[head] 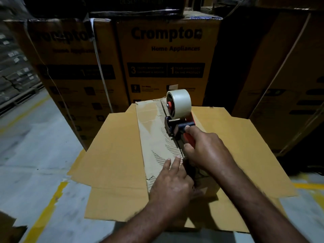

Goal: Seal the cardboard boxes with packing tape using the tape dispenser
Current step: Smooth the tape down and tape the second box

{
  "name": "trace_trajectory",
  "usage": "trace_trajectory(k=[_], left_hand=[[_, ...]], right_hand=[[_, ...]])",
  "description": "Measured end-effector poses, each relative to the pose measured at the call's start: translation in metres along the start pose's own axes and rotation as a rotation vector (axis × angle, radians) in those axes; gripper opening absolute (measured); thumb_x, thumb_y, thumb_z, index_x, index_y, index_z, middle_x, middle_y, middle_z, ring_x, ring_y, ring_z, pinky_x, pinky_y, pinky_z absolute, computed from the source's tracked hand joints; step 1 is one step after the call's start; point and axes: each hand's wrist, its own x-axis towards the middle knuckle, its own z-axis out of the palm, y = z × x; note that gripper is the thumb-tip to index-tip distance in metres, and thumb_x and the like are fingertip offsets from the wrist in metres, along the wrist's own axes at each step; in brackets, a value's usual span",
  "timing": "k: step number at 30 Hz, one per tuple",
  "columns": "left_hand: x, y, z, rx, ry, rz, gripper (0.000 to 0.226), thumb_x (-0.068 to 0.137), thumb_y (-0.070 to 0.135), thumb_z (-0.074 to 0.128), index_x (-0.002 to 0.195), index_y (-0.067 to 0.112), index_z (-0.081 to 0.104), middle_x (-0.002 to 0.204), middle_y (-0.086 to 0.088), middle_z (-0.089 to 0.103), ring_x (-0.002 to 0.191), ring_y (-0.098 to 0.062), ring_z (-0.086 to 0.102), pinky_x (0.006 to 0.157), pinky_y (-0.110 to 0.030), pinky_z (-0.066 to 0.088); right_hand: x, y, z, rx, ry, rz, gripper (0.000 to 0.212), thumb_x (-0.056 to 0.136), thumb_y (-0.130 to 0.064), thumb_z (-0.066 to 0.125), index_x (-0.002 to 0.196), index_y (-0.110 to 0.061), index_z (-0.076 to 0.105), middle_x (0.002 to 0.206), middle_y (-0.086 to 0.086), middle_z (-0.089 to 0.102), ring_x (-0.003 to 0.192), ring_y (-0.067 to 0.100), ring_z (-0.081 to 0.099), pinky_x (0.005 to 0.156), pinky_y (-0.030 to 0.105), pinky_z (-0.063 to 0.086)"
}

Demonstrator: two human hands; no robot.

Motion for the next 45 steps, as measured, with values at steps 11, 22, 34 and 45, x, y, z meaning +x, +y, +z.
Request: trace_trajectory(k=[11, 22, 34, 45], left_hand=[[0.036, -0.042, 0.03, -0.07, 0.636, 0.127, 0.033, 0.099, 0.036, 0.056, 0.1, 0.009, 0.075, 0.117, -0.006, 0.072, 0.11, -0.028, 0.062, 0.085, -0.041, 0.047], [0.055, -0.04, 0.018, -0.42, 0.64, -0.226, 0.08, 0.071, 0.032, 0.088, 0.13, 0.019, 0.034, 0.128, 0.0, 0.033, 0.086, -0.02, 0.055, 0.052, -0.031, 0.047], [0.067, -0.038, 0.011, -0.368, 0.595, -0.351, 0.105, 0.072, 0.041, 0.081, 0.153, 0.022, 0.018, 0.16, -0.006, 0.017, 0.14, -0.025, 0.028, 0.112, -0.053, 0.032], [0.075, -0.037, 0.01, -0.37, 0.581, -0.36, 0.101, 0.082, 0.03, 0.077, 0.156, 0.022, 0.008, 0.164, -0.006, 0.02, 0.146, -0.024, 0.026, 0.118, -0.052, 0.024]], right_hand=[[-0.004, 0.012, -0.007, 0.022, 0.01, 0.011, 0.052, 0.093, -0.037, 0.058, 0.14, -0.041, 0.038, 0.12, 0.006, 0.061, 0.089, 0.02, 0.058, 0.072, 0.036, 0.059], [-0.008, 0.012, -0.007, -0.017, 0.022, 0.014, 0.047, 0.094, -0.032, 0.056, 0.137, -0.039, 0.038, 0.109, 0.004, 0.063, 0.075, 0.016, 0.049, 0.062, 0.028, 0.051], [-0.029, 0.006, -0.012, 0.0, 0.021, 0.013, 0.038, 0.095, -0.035, 0.055, 0.131, -0.035, 0.041, 0.076, -0.008, 0.041, 0.063, 0.006, 0.051, 0.054, 0.023, 0.048], [-0.058, 0.003, -0.017, 0.048, 0.002, 0.038, 0.042, 0.098, -0.031, 0.052, 0.136, -0.037, 0.035, 0.071, -0.012, 0.037, 0.061, 0.003, 0.055, 0.056, 0.017, 0.053]])
